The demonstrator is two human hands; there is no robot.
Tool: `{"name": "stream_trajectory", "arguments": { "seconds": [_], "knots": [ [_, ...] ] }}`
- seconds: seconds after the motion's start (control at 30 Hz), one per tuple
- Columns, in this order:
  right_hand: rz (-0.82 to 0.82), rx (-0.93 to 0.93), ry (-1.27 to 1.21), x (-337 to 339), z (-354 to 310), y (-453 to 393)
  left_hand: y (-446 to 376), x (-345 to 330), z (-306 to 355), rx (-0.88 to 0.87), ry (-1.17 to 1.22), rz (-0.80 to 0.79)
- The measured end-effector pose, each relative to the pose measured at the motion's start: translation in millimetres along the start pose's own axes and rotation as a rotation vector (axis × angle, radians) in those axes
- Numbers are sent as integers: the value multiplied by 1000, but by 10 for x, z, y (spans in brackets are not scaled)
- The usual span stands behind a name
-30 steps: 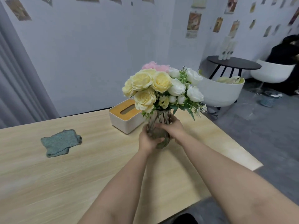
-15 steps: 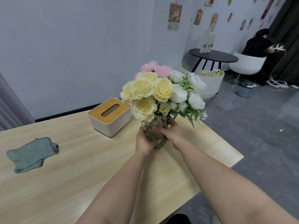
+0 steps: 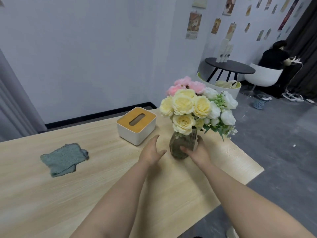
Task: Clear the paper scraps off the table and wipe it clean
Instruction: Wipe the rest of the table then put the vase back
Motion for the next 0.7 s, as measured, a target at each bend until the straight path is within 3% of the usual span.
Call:
{"name": "stream_trajectory", "arguments": {
  "seconds": [0.1, 0.23, 0.4, 0.7],
  "knots": [
    [8, -97, 81, -121, -10, 238, 170, 387, -115, -18, -76, -39],
    [-95, -86, 254, -450, -396, 608, 459, 1060, -311, -18, -151, -40],
    [-127, 31, 328, -905, -1386, 976, 843, 2113, -493, -32, -194, 7],
    [-245, 324, 280, -1710, -3135, 1400, 1469, 3972, -876, 61, -252, 234]
  ]
}}
Point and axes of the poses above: each hand's wrist, its own y-axis away from the middle knuckle, its own x-axis out of the back of the hand, z = x × y, the point moved 6 cm from there along -y, towards the middle knuckle, and after that the axes turned 10 degrees about y, right-handed, at the moved point
